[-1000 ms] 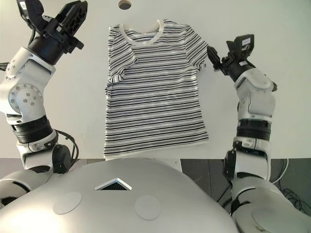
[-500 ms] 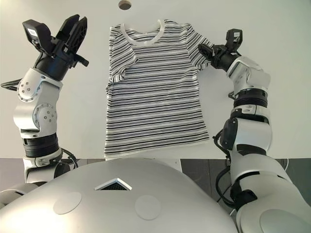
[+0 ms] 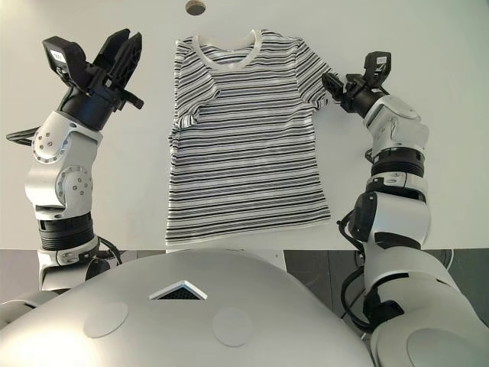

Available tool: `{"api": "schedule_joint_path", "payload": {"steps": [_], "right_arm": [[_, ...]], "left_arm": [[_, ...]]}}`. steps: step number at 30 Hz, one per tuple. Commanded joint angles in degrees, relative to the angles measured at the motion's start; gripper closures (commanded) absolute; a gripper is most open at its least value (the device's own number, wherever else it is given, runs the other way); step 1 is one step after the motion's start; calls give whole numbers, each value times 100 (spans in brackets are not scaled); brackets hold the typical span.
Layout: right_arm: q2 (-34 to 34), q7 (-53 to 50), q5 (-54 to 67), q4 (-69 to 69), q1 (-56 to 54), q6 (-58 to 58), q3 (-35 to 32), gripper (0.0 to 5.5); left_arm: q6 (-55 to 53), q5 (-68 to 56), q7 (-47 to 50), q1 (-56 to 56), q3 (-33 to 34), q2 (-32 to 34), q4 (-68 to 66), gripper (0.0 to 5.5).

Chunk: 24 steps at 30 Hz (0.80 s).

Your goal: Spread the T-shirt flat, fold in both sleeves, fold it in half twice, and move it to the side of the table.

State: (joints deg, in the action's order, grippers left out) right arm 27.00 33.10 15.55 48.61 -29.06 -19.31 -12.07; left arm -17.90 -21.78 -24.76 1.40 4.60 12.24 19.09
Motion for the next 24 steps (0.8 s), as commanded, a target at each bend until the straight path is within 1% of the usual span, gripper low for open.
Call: {"api": "schedule_joint_path", "payload": {"steps": [1,3,7,21,22,24], "right_arm": [[-8,-34,-145,100,75,14,69,178],[-31,-20,-171,103,81,41,102,205],[-43,27,-213,36,121,42,143,291],[-123,79,-268,-56,145,66,158,536],[-127,83,-269,-76,152,63,161,549],[-143,93,-274,-133,174,58,174,549]], "left_arm": [[58,60,36,-2,-43,59,37,438],[59,63,41,-13,-44,61,54,433],[45,64,66,-52,-58,57,109,433],[36,68,79,-34,-93,70,45,433],[37,70,80,-33,-98,67,41,433],[41,77,82,-31,-109,62,23,433]]}}
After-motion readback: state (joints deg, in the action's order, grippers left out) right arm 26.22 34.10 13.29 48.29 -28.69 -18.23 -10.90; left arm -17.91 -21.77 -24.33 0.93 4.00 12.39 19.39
